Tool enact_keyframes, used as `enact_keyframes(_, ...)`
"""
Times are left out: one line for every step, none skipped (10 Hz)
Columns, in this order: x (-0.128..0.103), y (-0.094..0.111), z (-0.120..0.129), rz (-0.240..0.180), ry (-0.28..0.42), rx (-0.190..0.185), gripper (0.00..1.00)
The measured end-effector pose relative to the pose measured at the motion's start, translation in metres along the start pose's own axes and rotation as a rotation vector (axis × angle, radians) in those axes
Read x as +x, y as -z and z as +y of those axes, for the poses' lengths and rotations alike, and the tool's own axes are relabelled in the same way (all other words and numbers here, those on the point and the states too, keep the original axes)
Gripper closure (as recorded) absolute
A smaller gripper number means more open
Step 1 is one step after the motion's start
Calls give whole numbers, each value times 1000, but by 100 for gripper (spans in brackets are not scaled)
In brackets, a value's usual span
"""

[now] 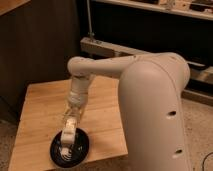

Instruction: Place the bottle in the ceramic bowl

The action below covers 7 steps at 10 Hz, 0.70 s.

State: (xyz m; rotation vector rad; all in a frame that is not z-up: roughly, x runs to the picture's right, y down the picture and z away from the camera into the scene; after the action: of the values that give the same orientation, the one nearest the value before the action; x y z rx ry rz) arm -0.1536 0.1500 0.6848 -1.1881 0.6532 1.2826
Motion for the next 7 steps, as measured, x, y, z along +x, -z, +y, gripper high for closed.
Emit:
enact_keyframes(3, -11, -1, -5, 9, 12, 100)
enact_keyframes(6, -19, 1, -8, 16, 18, 100)
enact_keyframes(7, -27, 5, -11, 22, 26, 100)
enact_keyframes(8, -37, 8, -10, 29, 33, 100)
enact_keyframes(8, -43, 10, -10, 35, 38, 99)
enact_keyframes(8, -50, 13, -3, 48, 50, 92)
enact_keyframes(8, -55, 14, 3, 60, 63, 83)
